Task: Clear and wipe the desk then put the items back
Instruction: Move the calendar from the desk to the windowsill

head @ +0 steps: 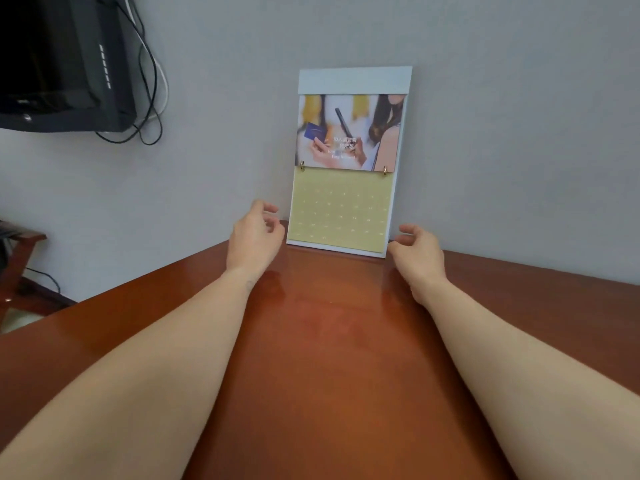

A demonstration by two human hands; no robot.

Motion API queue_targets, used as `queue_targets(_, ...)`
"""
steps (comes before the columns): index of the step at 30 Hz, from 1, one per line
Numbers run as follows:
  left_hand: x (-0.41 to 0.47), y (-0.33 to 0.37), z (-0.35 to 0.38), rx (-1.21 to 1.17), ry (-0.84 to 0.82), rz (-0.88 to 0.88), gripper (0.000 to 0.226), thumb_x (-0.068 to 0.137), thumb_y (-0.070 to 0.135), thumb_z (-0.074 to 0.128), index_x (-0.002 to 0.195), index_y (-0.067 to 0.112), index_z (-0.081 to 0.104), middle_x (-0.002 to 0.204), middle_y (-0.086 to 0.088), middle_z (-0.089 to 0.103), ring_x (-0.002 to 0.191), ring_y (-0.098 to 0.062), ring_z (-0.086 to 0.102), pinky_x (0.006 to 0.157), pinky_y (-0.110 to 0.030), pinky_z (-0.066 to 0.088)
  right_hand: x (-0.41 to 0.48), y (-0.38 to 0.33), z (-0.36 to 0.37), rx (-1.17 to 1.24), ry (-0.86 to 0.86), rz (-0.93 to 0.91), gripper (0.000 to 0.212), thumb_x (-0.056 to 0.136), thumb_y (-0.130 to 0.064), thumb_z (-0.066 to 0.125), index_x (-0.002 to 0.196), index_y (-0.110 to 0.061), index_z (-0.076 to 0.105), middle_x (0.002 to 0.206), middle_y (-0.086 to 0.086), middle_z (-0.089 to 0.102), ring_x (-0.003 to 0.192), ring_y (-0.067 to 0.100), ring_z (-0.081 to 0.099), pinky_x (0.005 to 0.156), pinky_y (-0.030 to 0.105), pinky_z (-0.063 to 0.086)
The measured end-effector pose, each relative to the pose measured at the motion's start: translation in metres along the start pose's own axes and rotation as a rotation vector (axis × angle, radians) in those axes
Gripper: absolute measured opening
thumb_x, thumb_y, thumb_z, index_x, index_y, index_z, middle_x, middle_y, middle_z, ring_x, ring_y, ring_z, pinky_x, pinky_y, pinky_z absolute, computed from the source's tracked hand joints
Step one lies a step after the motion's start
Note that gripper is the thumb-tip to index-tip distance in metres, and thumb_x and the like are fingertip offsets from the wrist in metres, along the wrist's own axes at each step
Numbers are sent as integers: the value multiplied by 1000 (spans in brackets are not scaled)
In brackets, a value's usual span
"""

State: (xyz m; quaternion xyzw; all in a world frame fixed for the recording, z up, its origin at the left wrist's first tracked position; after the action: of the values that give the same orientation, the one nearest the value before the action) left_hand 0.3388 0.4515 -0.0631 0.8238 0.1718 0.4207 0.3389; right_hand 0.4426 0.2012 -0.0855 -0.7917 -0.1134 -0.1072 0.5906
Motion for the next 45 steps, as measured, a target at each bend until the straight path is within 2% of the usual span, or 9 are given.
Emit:
queue_targets(4, 19, -16, 34, -16, -315, -54, 52, 93, 15, 56, 140, 14, 35, 141, -4, 49, 129, -20, 48, 102, -30, 38, 20, 5, 17, -64, -95, 2, 59, 90, -5, 52, 147, -12, 36, 141, 5, 51, 127, 22, 49, 104, 31, 40)
queue_targets(7, 19, -20, 50, -152, -486, -128, 66, 94, 10, 55, 150, 13, 20, 153, -6, 36, 134, -17, 41, 103, -26, 37, 29, 9, 24, -72, -122, 20, 60, 88, -3, 49, 146, -10, 37, 139, 7, 53, 127, 25, 50, 107, 37, 41)
queue_targets(12, 25, -22, 48, -250, -447, -193, 59, 95, 7, 54, 148, 14, 28, 133, -3, 52, 110, -17, 56, 91, -35, 46, 28, 7, 26, -107, -118, -31, 31, 88, -2, 47, 111, -13, 66, 104, 4, 68, 92, 22, 63, 69, 27, 50)
queue_targets(16, 25, -29, 44, -245, -374, -172, 51, 92, 7, 55, 141, 12, 41, 104, -1, 63, 88, -15, 59, 80, -29, 44, 26, 6, 20, -63, -60, -37, 15, 91, -9, 52, 98, -7, 65, 89, 3, 65, 80, 22, 59, 68, 31, 47)
queue_targets(20, 17, -23, 35, -164, -329, -101, 15, 91, 13, 60, 106, 17, 60, 76, 5, 61, 68, -13, 55, 68, -27, 42, 14, 1, 11, -85, -16, -53, 8, 92, -18, 55, 90, -13, 61, 77, -7, 56, 72, 14, 52, 58, 27, 38)
queue_targets(27, -17, -10, 9, -153, -288, -99, 8, 91, 20, 63, 99, 22, 63, 84, 3, 67, 70, -12, 60, 66, -25, 43, -19, -3, -8, -83, 34, -22, 13, 91, -20, 56, 99, -14, 65, 80, -8, 58, 86, 20, 54, 77, 35, 48)
queue_targets(31, -40, 1, -4, -137, -291, -105, 8, 92, 21, 61, 99, 22, 62, 93, 3, 69, 78, -15, 62, 71, -27, 47, -44, -6, -22, -66, 42, -22, 11, 92, -18, 55, 99, -16, 62, 79, -12, 55, 86, 19, 53, 75, 31, 42)
queue_targets(36, -78, 19, -27, -157, -310, -127, 8, 93, 18, 58, 99, 23, 60, 98, 5, 68, 93, -9, 63, 67, -16, 42, -82, -11, -40, -2, 28, -6, 12, 92, -15, 52, 99, -17, 61, 83, -11, 59, 83, 15, 55, 74, 33, 46)
queue_targets(45, -162, 54, -70, -256, -381, -162, 7, 94, 17, 61, 98, 23, 62, 92, 6, 73, 92, -12, 69, 89, -36, 54, -163, -13, -96, 123, -22, 9, 19, 94, -8, 49, 94, -25, 57, 100, 0, 67, 99, 22, 62, 92, 42, 50)
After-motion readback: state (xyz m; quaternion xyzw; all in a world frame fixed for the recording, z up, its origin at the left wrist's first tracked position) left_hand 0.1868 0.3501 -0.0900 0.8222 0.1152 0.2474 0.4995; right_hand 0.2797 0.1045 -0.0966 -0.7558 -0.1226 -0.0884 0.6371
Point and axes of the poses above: each hand's wrist, its own x-axis towards the middle knuckle, its own z-axis out of the palm, y = z × x, the point moved 6 cm from there along x, towards the middle knuckle
